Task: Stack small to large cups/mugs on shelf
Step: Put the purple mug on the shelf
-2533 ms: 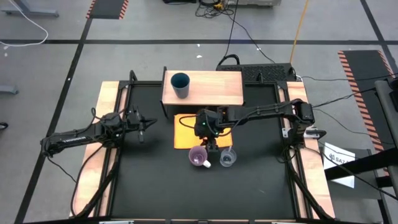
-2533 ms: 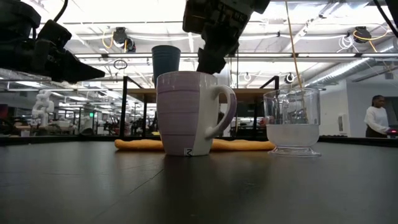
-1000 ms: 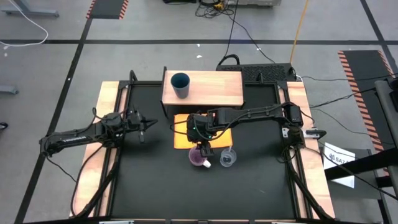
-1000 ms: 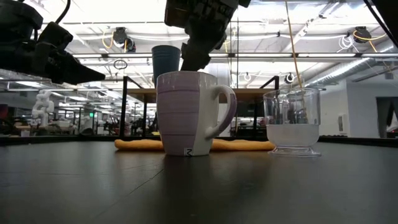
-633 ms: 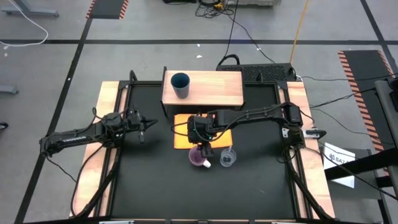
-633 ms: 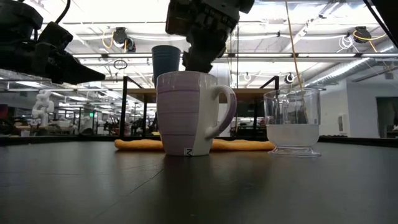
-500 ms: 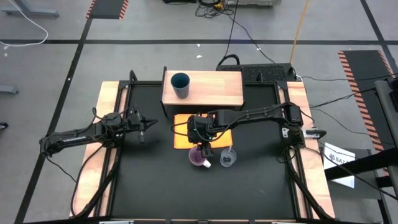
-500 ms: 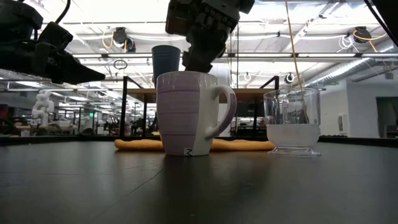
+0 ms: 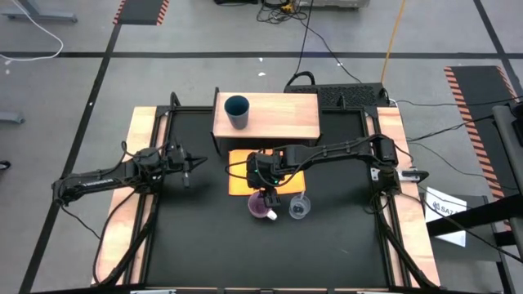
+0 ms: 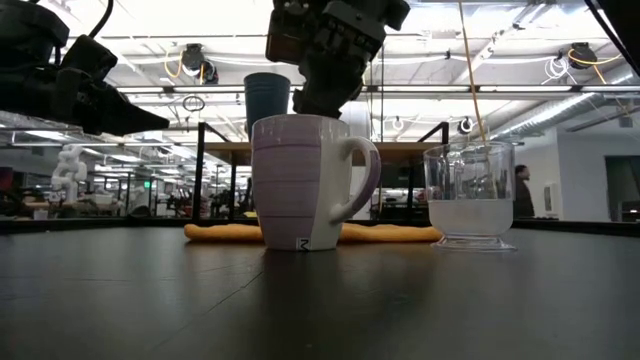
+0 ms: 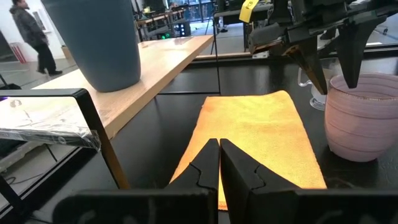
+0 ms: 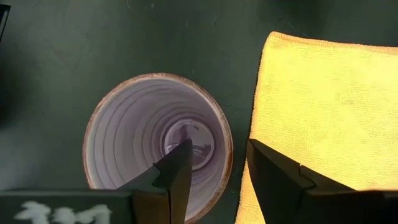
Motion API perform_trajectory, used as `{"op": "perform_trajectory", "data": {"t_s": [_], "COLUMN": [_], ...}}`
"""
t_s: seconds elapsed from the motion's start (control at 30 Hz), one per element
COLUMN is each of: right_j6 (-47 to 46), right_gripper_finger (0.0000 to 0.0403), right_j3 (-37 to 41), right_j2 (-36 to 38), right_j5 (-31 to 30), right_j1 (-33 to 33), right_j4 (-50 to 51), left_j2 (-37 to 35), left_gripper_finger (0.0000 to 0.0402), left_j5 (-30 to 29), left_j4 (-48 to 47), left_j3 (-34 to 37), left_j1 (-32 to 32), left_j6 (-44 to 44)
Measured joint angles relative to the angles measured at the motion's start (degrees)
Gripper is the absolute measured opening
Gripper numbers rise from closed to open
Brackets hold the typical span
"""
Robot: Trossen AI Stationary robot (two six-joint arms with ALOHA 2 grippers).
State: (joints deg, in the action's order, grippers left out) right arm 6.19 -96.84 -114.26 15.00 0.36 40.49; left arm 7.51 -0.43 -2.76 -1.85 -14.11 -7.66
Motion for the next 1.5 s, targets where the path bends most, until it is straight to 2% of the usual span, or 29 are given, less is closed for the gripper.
{"op": "perform_trajectory", "data": {"t_s": [1.2, 1.5], "right_j6": [1.0, 1.2], "right_gripper_finger": [0.0146, 0.0121], "right_j3": [0.0, 0.0], "right_j2": [-0.7, -1.9], "right_j5": [0.0, 0.1], "right_j1": [0.0, 0.0], "right_j4": [1.3, 1.4], "left_j2": [0.0, 0.0], "left_gripper_finger": [0.0017, 0.0017], "left_j5": [0.1, 0.2], "left_j4": [0.0, 0.0], "left_j3": [0.0, 0.0], "left_j1": [0.0, 0.0], "left_j6": [0.2, 0.2]}}
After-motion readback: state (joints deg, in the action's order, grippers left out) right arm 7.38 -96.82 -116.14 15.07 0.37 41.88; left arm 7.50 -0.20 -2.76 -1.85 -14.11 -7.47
